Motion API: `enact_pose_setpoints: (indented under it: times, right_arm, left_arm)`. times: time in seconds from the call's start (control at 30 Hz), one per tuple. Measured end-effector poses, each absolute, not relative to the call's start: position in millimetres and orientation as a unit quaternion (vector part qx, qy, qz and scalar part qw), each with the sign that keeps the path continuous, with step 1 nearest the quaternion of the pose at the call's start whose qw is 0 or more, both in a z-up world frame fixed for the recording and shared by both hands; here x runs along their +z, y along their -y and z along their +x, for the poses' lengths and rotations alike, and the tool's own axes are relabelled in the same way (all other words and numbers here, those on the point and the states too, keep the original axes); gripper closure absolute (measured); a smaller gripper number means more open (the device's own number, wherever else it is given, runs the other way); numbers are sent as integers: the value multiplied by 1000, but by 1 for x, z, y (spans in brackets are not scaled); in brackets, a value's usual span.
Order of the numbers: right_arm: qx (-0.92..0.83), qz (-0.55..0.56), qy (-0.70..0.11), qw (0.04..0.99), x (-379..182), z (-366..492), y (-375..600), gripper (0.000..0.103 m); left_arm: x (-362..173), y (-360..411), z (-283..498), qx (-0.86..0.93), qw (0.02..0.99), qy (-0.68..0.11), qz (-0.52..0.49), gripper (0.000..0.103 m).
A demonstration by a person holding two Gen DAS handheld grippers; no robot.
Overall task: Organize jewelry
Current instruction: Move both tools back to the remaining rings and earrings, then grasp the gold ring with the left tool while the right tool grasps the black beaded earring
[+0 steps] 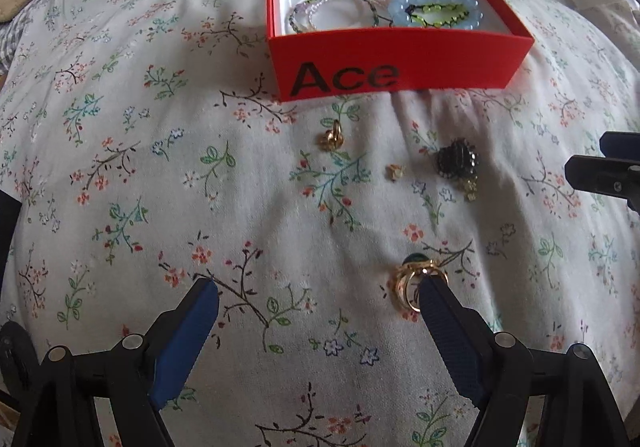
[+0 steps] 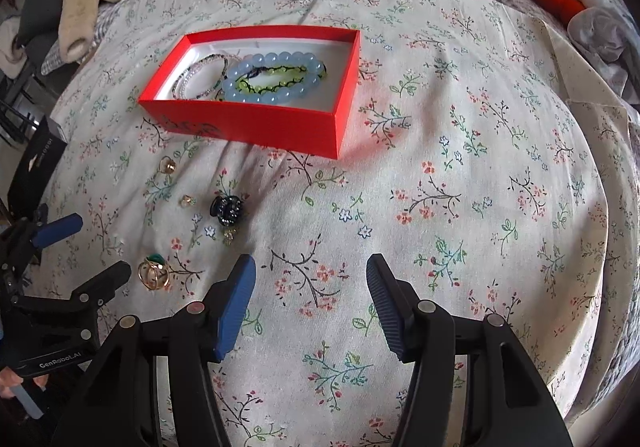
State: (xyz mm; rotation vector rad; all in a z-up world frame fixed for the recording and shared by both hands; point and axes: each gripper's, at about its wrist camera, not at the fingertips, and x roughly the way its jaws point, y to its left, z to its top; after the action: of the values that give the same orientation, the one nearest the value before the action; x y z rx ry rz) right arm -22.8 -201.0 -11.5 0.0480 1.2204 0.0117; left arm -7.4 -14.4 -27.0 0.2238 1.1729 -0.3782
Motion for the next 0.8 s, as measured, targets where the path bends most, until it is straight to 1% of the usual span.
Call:
enact_pose_setpoints:
  times: [0.33, 0.4, 0.5, 0.53, 0.57, 0.7, 0.8]
  right_arm:
    - [4, 0, -596, 803, -34, -28, 199, 42]
    - [3, 0, -599, 801, -37, -28, 200, 42]
    - [3, 1, -601, 799, -39, -27, 202, 42]
    - [2, 2, -601, 799, -40, -27, 203, 42]
    - [1, 2, -602, 799, -40, -27, 204, 42]
    - [-1, 7, -604, 797, -42, -27, 206, 42]
    - [-1, 9, -604, 797, -41, -28, 207, 42]
  left_arm:
    - [-43, 27, -16, -216, 792, -564, 89, 18]
    - [-44, 29, -15, -224, 789, -567, 81, 21]
    - [-46, 33, -15, -234, 785, -569, 73, 32]
    - [-47, 36, -15, -237, 785, -568, 72, 39]
    - [-47, 39, -16, -238, 785, -567, 73, 44]
    - [-50, 43, -11, -239, 788, -564, 71, 51]
    - [-51, 46, -10, -236, 790, -561, 69, 62]
